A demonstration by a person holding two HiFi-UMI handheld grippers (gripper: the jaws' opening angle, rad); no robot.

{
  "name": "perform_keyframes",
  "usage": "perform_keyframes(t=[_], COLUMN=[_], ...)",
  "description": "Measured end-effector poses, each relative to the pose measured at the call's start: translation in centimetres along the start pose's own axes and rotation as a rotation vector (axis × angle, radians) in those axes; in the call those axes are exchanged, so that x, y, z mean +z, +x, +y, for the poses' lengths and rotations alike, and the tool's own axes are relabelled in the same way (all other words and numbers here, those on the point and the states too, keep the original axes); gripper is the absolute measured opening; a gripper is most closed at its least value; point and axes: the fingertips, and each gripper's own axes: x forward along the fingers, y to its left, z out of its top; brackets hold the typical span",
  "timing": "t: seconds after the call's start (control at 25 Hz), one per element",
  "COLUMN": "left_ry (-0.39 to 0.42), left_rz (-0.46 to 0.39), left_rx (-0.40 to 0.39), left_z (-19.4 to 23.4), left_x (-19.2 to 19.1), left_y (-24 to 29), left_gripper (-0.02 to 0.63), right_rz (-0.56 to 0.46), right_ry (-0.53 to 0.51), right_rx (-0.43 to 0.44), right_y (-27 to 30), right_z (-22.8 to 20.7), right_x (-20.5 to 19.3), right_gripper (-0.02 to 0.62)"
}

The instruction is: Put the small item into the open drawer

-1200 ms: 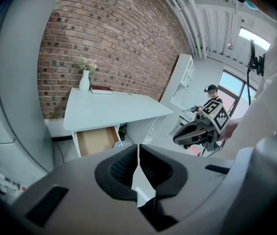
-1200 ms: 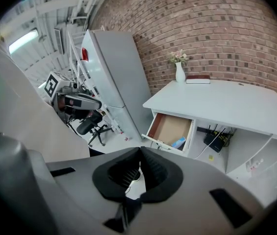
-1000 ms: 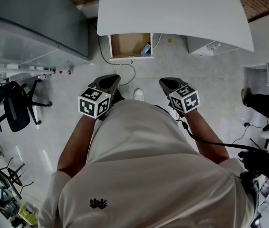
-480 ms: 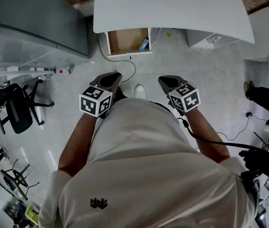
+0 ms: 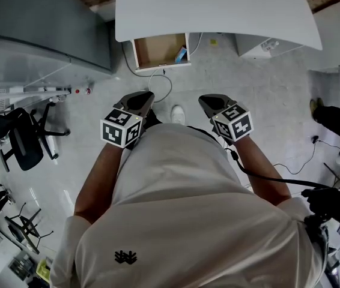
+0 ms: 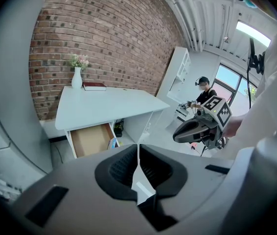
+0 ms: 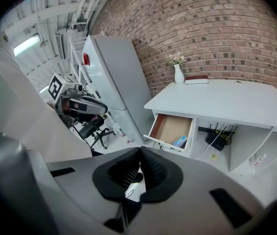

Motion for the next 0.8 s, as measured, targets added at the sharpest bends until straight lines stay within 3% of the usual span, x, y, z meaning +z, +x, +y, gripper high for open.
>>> perform_keyframes(t=[0.8], left_ry=[0.027], left_rz=[0.009], left_rx=[-0.017], left_z=[-0.1], left_x=[1.5], left_y=[1.7], left_gripper=[0.032], right_rz=[-0.009], right_ry=[0.018], right_rx=[-0.007], right_y=[-0.2], right_z=[-1.4], right_x=[-0.2], right_gripper=[0.029])
